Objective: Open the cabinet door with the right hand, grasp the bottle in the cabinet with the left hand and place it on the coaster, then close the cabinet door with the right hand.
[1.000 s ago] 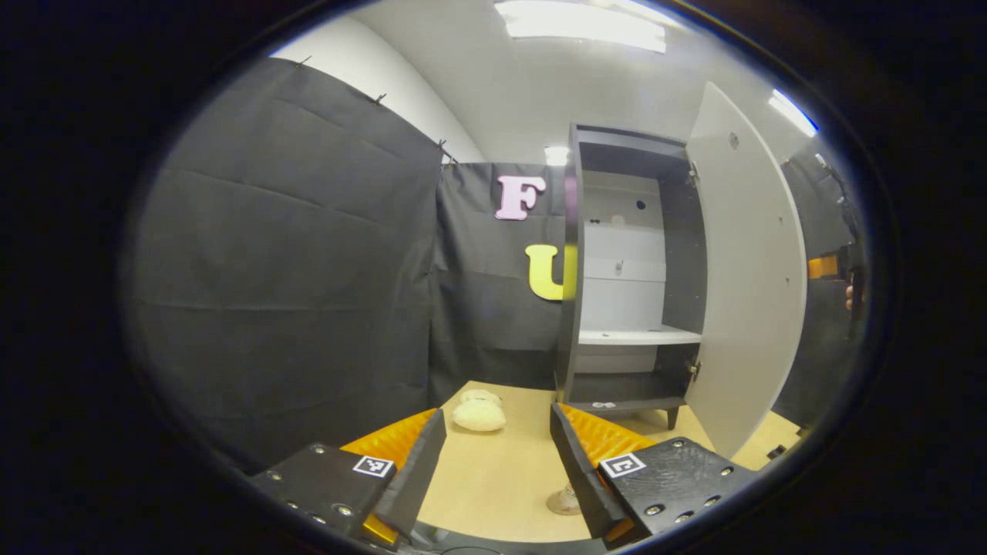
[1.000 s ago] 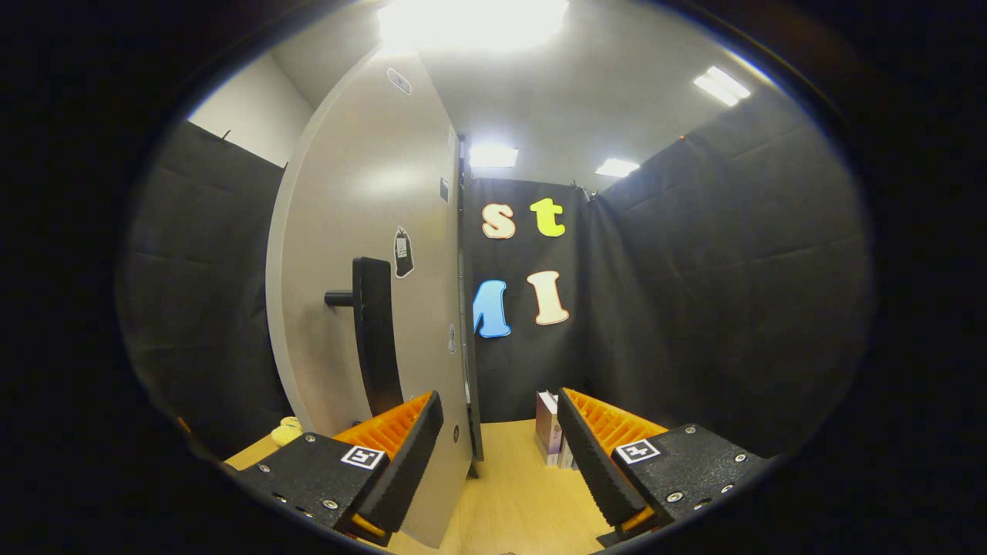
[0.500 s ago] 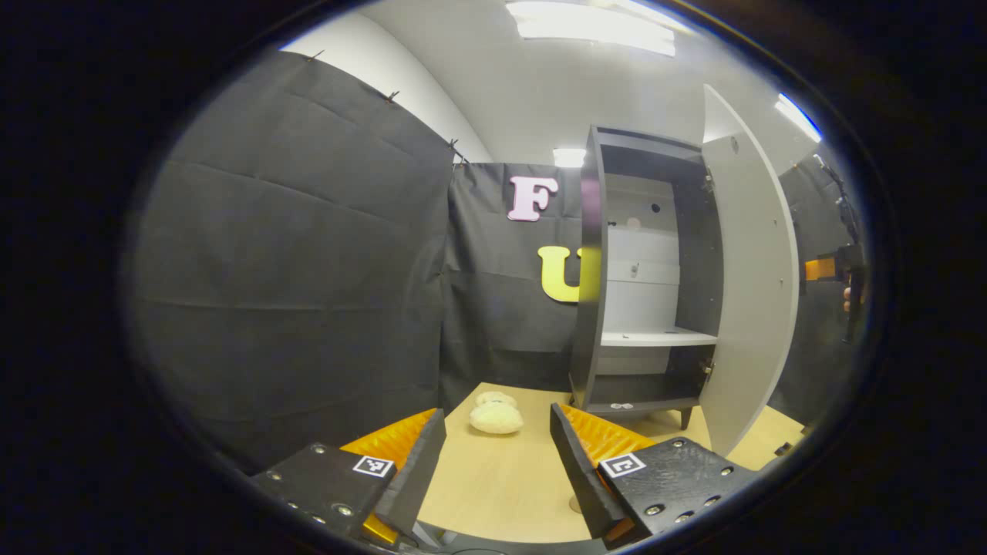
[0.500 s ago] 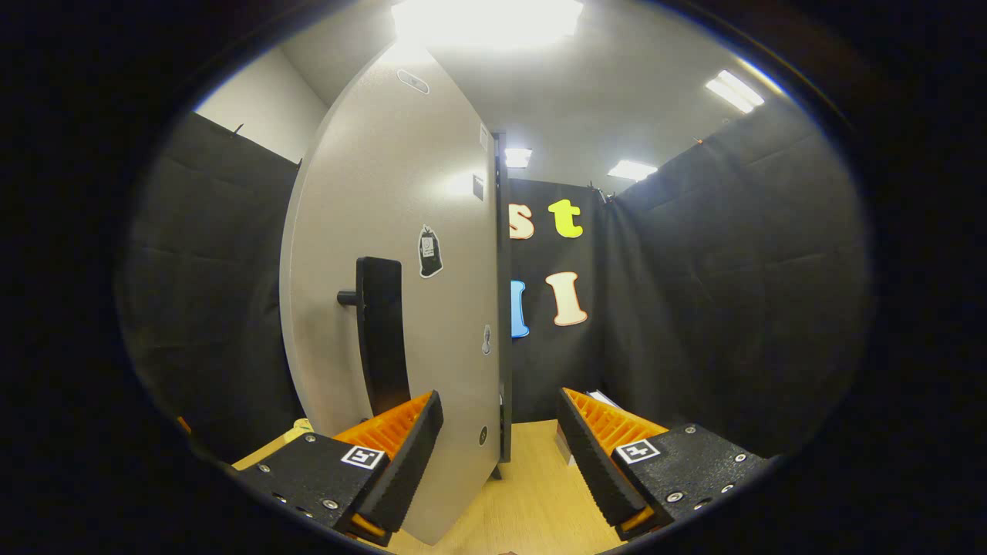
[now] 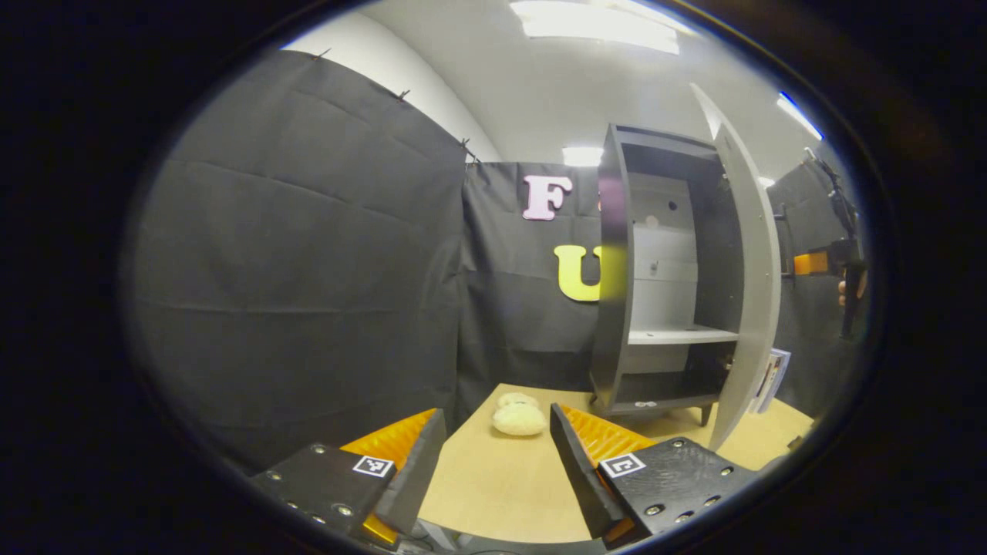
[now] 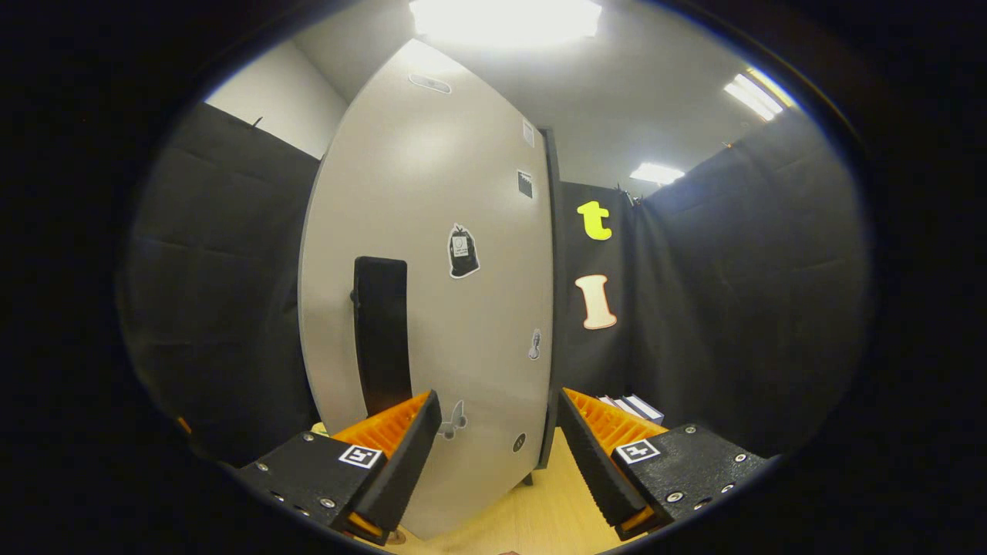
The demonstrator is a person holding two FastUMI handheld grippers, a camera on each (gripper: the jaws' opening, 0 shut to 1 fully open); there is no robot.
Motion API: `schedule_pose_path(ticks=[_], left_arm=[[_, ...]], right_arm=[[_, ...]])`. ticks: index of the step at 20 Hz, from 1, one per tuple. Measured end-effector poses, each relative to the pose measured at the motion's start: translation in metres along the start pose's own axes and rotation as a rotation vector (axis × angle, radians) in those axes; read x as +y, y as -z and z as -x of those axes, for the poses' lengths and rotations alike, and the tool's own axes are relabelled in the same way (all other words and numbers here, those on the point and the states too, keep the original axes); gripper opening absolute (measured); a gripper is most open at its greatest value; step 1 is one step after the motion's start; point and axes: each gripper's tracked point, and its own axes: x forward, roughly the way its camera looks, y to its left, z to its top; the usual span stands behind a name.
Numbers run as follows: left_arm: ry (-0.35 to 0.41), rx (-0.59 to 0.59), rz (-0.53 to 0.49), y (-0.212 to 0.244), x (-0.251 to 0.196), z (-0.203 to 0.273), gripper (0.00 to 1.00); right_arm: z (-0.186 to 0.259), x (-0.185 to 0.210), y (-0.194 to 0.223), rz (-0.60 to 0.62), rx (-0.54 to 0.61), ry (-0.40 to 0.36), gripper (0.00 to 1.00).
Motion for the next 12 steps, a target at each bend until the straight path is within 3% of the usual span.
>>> schedule_pose_path(ticks=[7, 12], left_arm=[[-0.010, 0.013, -0.006, 0.006, 0.014, -0.001, 0.84], [0.003, 0.018, -0.001, 0.007, 0.008, -0.005, 0.82]], right_arm=[[-0.017, 0.037, 0.002, 0.025, -0.008, -0.042, 0.95], [-0.014, 0.036, 0.008, 0.038, -0.002, -0.058, 0.95]])
